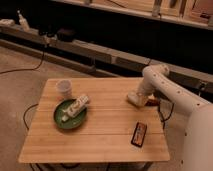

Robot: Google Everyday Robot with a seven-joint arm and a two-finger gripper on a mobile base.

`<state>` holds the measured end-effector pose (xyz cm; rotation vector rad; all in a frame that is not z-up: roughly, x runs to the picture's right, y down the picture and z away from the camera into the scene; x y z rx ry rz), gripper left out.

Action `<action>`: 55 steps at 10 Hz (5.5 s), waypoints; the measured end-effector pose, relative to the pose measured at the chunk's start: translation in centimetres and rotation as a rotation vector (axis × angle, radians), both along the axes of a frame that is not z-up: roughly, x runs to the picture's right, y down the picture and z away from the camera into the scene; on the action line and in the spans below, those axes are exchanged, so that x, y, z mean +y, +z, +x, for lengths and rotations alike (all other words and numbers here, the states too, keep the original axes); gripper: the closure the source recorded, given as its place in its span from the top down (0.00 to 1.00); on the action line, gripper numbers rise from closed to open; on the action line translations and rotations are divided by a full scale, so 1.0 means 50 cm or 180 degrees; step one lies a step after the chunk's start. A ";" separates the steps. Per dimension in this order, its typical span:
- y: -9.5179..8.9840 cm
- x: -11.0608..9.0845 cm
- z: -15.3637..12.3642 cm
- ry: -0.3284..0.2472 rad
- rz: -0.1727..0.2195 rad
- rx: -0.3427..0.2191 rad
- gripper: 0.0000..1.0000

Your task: Wipe the white sponge on the table

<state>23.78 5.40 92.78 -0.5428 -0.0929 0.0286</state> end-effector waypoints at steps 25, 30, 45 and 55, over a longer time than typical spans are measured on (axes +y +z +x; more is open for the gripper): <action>-0.087 0.131 -0.004 -0.0268 -0.0069 -0.0287 0.48; -0.006 0.016 -0.062 -0.0287 -0.0086 -0.0218 0.48; -0.087 0.156 -0.218 -0.1037 -0.0120 -0.0761 0.48; -0.032 0.019 -0.052 -0.0157 0.0030 -0.0375 0.48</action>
